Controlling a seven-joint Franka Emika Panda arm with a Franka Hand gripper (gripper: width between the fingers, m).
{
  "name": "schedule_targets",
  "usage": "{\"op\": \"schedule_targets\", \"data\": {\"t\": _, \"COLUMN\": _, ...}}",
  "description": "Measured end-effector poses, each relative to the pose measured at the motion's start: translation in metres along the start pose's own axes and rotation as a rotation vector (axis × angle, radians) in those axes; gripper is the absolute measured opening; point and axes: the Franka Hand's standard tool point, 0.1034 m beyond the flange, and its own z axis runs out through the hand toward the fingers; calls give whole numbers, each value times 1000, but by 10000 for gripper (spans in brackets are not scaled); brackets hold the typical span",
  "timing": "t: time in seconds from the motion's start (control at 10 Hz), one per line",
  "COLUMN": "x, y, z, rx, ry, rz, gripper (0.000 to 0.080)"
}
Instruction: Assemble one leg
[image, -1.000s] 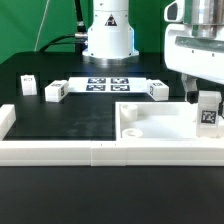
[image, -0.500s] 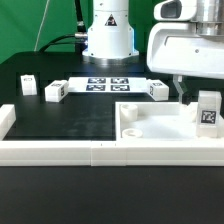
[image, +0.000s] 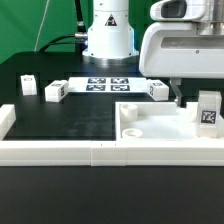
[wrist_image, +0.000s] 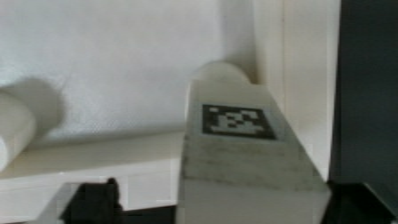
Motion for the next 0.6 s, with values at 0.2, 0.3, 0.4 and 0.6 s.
{"op": "schedule_targets", "data": {"t": 0.2, "x": 0, "y": 0, "z": 0, "rx": 0, "ry": 0, "rz": 0, "gripper": 291}}
{"op": "schedule_targets", "data": {"t": 0.3, "x": 0, "y": 0, "z": 0, "rx": 0, "ry": -1, "rz": 4, "gripper": 291}}
{"op": "schedule_targets", "data": {"t": 0.4, "x": 0, "y": 0, "z": 0, "rx": 0, "ry": -1, "rz": 38, "gripper": 291}}
{"op": "schedule_targets", "data": {"t": 0.6, "x": 0, "y": 0, "z": 0, "rx": 1, "ry": -1, "rz": 78, "gripper": 291}}
